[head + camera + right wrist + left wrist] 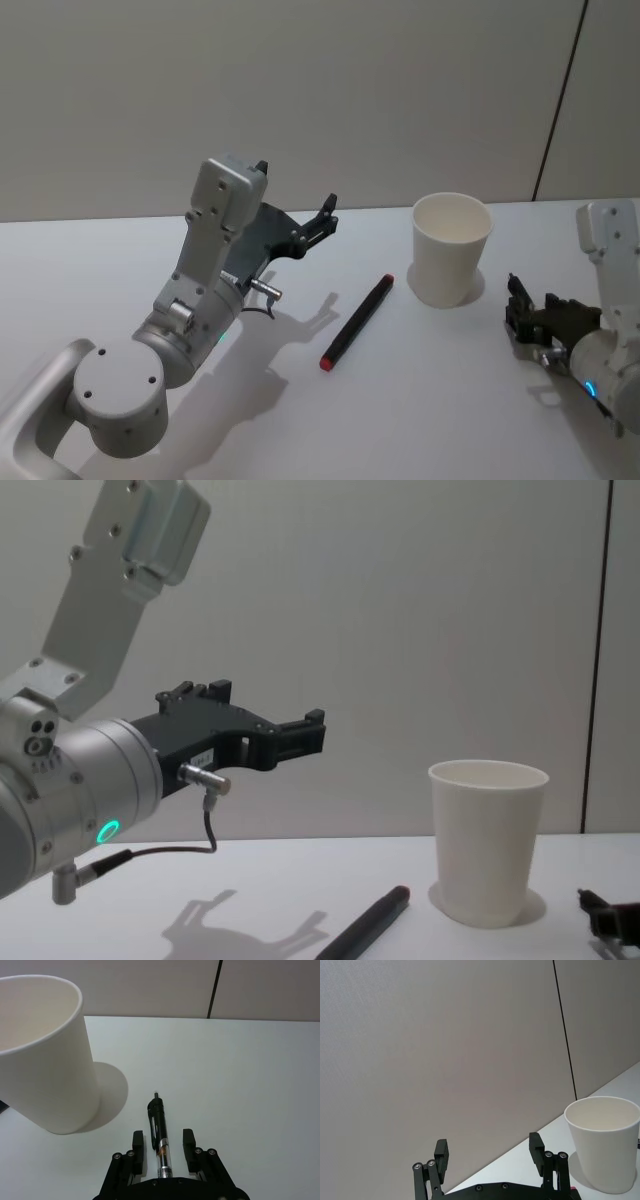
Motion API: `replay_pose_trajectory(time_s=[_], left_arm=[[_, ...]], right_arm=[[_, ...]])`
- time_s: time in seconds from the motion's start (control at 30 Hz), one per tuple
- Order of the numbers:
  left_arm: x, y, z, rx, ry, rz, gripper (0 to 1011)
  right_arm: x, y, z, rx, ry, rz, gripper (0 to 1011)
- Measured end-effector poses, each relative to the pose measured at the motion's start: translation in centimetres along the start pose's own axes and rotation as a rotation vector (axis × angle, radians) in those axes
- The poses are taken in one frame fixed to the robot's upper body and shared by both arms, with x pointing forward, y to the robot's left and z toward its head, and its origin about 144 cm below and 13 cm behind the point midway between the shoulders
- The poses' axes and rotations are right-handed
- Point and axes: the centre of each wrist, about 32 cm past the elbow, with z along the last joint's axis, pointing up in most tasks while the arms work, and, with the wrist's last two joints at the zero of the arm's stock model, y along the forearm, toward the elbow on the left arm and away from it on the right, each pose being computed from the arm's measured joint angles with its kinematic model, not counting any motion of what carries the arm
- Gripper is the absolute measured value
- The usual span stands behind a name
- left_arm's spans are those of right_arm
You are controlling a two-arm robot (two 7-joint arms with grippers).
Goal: Place the pen into the pen holder.
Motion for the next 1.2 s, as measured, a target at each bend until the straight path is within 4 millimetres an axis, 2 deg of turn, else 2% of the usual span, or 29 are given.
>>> replay_pose_trajectory(time_s=[0.6, 0.83, 1.2], left_arm=[[0.0, 0.0, 0.0, 0.0, 0.0, 0.0, 1001], [0.0, 0.0, 0.0, 0.0, 0.0, 0.0, 1001], [0.0, 0.0, 0.0, 0.0, 0.0, 0.0, 1001]], right_arm=[[-0.01, 0.01, 0.0, 0.006, -0.003, 0.007, 360], [0.07, -0.02, -0.11, 0.012, -0.004, 0.012, 148], [0.07, -0.12, -0.15, 0.03, -0.01, 0.015, 145]])
